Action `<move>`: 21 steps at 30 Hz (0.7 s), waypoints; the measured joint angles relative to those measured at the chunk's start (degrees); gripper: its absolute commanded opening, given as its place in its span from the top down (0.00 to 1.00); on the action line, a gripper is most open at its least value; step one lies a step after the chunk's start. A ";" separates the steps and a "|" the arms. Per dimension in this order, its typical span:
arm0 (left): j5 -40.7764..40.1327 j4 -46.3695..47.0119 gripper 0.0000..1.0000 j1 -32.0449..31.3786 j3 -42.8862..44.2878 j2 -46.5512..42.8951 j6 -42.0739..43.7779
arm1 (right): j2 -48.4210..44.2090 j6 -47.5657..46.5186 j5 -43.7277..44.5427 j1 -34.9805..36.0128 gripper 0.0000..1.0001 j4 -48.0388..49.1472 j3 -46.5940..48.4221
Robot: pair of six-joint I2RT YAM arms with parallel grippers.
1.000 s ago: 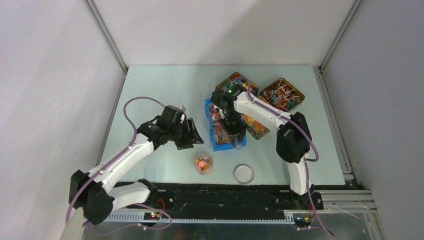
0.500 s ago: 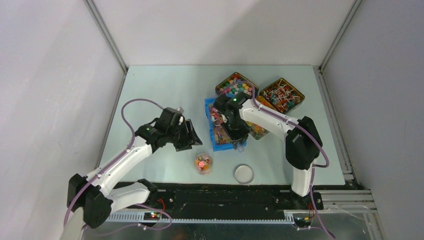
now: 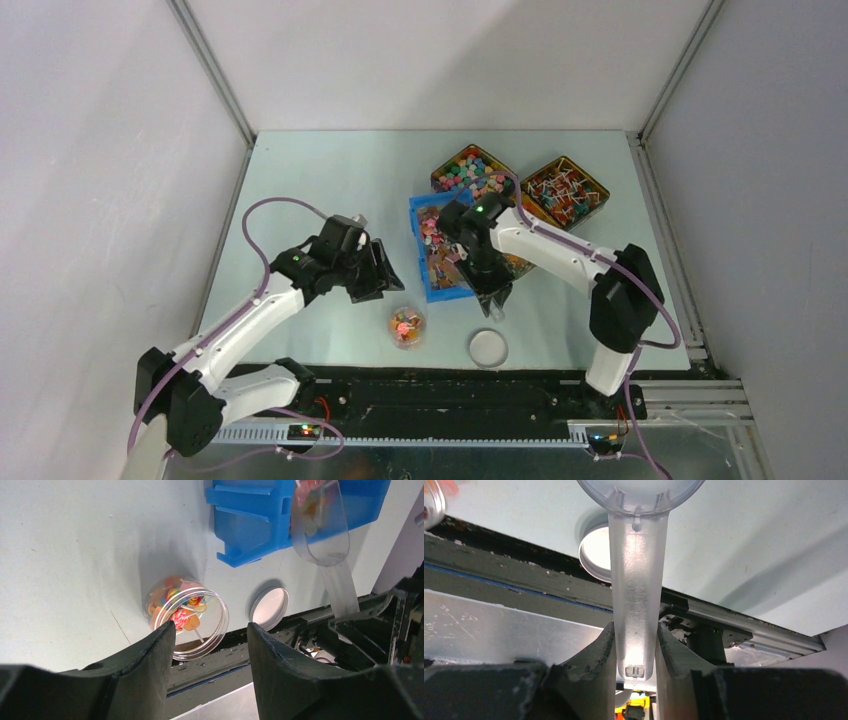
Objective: Pack the candies
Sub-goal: Scoop the fake candies from the storage box.
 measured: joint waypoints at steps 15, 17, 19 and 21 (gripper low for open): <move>-1.29 -0.13 0.40 0.00 0.00 -0.81 -0.07 | -9.22 3.23 3.67 10.97 1.00 -1.64 -8.11; -1.53 -0.20 0.40 0.00 0.00 -1.38 -0.15 | -10.16 3.82 4.02 11.63 1.00 -1.79 -8.11; -1.88 -0.31 0.40 0.00 0.00 -1.95 -0.28 | -11.26 4.59 4.59 12.11 1.00 -2.12 -8.11; -2.38 -0.42 0.40 0.00 0.00 -2.45 -0.57 | -12.31 4.90 4.96 12.55 1.00 -2.51 -8.11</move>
